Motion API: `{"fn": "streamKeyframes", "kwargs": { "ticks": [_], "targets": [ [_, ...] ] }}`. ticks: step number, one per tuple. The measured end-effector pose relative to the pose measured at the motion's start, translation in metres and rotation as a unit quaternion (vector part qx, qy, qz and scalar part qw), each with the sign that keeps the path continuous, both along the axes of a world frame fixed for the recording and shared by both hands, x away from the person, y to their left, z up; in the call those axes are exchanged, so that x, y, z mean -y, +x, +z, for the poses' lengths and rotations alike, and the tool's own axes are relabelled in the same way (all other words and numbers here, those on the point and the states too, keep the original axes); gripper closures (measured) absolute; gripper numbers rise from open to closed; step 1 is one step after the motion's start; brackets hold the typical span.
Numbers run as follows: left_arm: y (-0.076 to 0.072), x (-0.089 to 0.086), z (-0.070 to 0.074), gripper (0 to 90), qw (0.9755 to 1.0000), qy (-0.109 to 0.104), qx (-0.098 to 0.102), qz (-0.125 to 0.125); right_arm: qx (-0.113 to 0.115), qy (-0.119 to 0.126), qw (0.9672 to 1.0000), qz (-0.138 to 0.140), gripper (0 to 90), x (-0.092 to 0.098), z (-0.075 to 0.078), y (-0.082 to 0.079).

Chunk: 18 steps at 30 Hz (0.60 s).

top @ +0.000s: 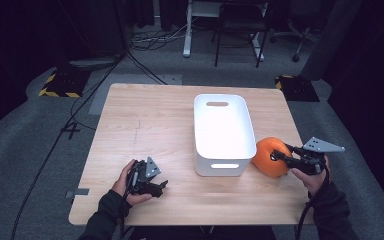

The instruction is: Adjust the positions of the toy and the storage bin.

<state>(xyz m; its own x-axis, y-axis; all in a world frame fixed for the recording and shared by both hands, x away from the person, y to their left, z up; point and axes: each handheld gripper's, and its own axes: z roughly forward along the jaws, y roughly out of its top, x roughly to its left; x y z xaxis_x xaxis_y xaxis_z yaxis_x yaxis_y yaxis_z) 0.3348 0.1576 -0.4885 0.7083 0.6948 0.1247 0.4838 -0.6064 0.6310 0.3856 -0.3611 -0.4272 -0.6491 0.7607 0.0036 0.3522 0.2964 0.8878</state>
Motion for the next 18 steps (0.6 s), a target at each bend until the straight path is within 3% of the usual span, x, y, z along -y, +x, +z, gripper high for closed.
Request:
{"fn": "streamKeyframes", "kwargs": {
  "ticks": [5, 11, 18],
  "targets": [
    [-0.005, -0.012, -0.006, 16.7, 0.9996, -0.023, -0.011, 0.010, -0.001, 0.002, 1.0000, -0.001, 56.2, 0.000, 0.000, 0.000],
    [-0.006, -0.025, -0.014, 16.0, 0.9967, -0.073, -0.026, 0.022, 0.000, 0.001, 1.0000, -0.002, 56.7, -0.001, 0.000, 0.000],
    [-0.006, -0.025, -0.014, 15.6, 0.9967, -0.073, -0.028, 0.022, 0.000, -0.009, 1.0000, 0.000, 58.3, -0.001, 0.001, 0.000]
  ]
}}
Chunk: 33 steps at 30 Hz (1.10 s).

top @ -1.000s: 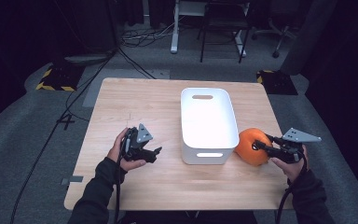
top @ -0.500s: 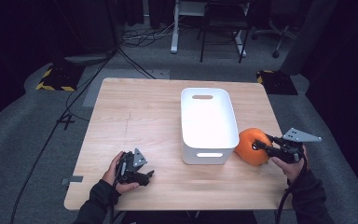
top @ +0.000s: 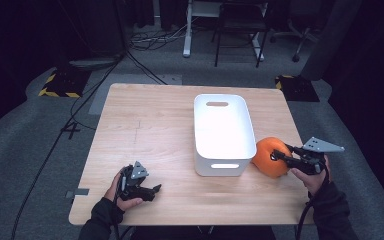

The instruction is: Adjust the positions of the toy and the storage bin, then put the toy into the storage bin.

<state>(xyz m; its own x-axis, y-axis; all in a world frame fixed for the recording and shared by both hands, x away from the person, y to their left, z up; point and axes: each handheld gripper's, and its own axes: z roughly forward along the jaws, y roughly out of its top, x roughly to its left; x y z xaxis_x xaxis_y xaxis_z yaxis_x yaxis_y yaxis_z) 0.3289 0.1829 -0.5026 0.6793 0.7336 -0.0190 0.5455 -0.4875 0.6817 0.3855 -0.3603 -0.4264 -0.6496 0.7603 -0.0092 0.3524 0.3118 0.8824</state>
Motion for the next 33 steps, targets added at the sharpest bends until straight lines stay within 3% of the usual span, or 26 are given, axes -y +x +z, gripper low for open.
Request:
{"fn": "streamKeyframes", "kwargs": {
  "ticks": [8, 15, 33],
  "targets": [
    [0.000, 0.000, 0.000, 15.4, 1.0000, 0.001, -0.002, -0.001, 0.005, -0.006, 1.0000, 0.004, 60.7, -0.002, 0.003, -0.001],
    [0.000, 0.000, 0.000, 15.3, 1.0000, 0.000, -0.001, 0.000, 0.002, 0.007, 1.0000, 0.006, 61.5, -0.003, 0.005, 0.000],
    [0.003, 0.001, 0.000, 14.8, 1.0000, 0.002, -0.003, -0.002, 0.027, 0.015, 0.9994, 0.013, 61.5, -0.004, 0.017, -0.007]
  ]
}}
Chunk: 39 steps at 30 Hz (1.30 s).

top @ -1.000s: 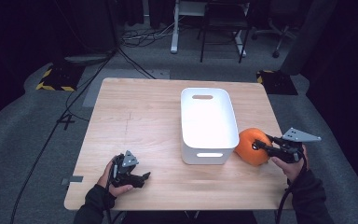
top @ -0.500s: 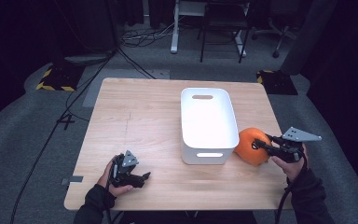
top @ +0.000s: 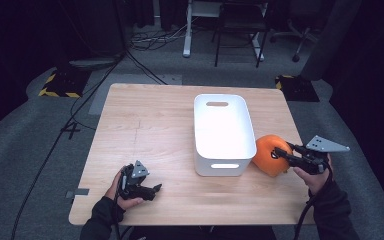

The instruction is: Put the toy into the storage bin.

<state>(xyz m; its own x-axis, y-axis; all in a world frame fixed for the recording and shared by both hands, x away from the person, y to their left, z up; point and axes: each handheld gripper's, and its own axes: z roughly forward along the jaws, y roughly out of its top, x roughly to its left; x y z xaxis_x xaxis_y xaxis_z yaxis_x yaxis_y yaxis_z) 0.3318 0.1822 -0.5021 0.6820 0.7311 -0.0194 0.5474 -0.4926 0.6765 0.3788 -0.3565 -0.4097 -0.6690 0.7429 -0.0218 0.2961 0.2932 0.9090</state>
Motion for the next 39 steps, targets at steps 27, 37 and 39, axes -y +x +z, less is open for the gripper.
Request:
{"fn": "streamKeyframes", "kwargs": {
  "ticks": [27, 37, 39],
  "targets": [
    [0.000, 0.000, 0.000, 14.8, 1.0000, 0.000, -0.001, 0.001, 0.046, 0.014, 0.9988, 0.002, 61.4, 0.001, 0.045, 0.000],
    [0.000, 0.000, 0.000, 14.8, 1.0000, 0.000, 0.000, 0.002, 0.067, 0.023, 0.9974, 0.002, 61.3, 0.001, 0.070, 0.000],
    [0.000, 0.000, 0.000, 14.8, 1.0000, 0.000, 0.000, 0.002, 0.072, 0.023, 0.9972, 0.003, 61.3, 0.000, 0.076, 0.000]
  ]
}}
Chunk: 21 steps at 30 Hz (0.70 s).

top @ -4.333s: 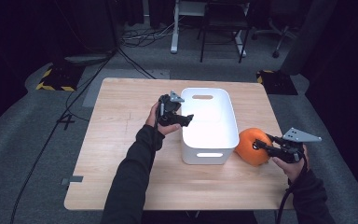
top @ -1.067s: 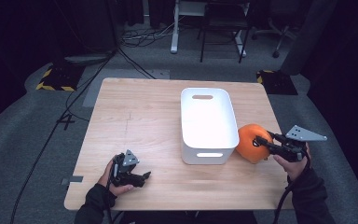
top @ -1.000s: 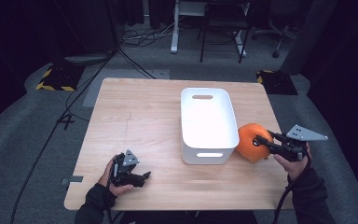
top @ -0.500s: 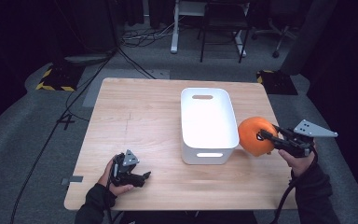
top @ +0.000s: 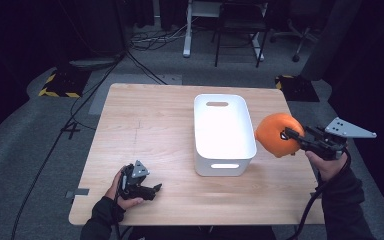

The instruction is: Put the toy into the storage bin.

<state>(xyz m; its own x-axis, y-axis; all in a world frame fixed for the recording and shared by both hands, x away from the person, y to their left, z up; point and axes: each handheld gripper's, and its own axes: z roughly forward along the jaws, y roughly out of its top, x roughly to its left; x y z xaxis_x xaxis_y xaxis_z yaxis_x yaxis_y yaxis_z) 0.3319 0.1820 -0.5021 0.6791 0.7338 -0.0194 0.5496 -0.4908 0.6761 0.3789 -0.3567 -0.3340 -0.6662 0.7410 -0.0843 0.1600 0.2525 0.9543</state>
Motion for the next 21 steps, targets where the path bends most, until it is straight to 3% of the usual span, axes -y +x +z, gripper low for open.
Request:
{"fn": "streamKeyframes", "kwargs": {
  "ticks": [7, 21],
  "targets": [
    [0.000, 0.000, 0.000, 14.8, 1.0000, 0.000, 0.000, 0.000, 0.012, -0.010, 0.9999, 0.005, 61.3, -0.006, 0.017, 0.001],
    [0.000, 0.000, 0.000, 14.8, 1.0000, -0.001, 0.000, -0.001, 0.040, -0.007, 0.9989, 0.022, 61.3, -0.019, 0.044, -0.001]
  ]
}}
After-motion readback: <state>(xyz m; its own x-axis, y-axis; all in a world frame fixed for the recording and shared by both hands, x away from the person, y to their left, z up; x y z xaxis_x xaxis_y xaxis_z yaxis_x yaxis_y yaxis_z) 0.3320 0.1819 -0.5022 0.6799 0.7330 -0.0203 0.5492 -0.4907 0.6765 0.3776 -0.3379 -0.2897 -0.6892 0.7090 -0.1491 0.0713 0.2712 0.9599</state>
